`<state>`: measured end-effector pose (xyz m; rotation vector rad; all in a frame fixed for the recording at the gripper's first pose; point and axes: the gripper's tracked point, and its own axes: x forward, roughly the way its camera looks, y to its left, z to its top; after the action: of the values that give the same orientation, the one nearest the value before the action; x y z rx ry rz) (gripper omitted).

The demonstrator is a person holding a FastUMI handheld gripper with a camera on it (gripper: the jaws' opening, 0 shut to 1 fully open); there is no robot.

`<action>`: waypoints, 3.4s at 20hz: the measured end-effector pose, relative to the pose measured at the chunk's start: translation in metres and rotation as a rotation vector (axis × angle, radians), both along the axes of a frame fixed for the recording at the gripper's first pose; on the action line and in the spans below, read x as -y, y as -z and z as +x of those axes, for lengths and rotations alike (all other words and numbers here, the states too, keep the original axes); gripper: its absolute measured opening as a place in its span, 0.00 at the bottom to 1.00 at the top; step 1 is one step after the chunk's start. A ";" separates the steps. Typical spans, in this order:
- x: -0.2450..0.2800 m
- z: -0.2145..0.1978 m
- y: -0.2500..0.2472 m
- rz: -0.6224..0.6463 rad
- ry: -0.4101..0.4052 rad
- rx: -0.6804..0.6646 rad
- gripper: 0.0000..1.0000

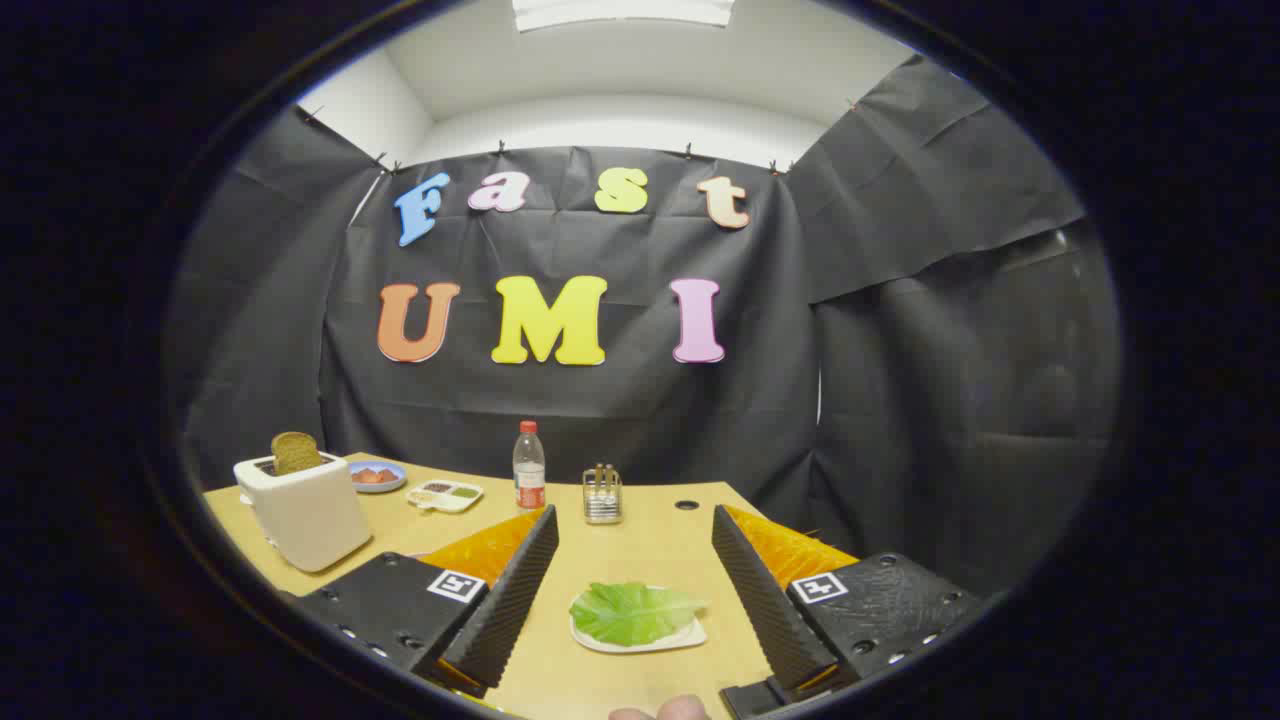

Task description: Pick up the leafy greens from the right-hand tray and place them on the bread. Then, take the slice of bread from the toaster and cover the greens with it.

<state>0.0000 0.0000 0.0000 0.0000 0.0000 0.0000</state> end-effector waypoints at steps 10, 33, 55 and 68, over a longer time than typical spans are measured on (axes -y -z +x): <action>-0.010 0.005 0.005 0.017 -0.034 -0.014 0.95; 0.039 0.022 0.054 0.035 -0.026 -0.125 0.94; 0.054 0.138 0.198 0.644 -0.021 -0.763 0.88; 0.057 0.151 0.175 0.631 -0.046 -0.691 0.00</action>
<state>0.1514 -0.0571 -0.1746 0.6315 0.6909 0.0458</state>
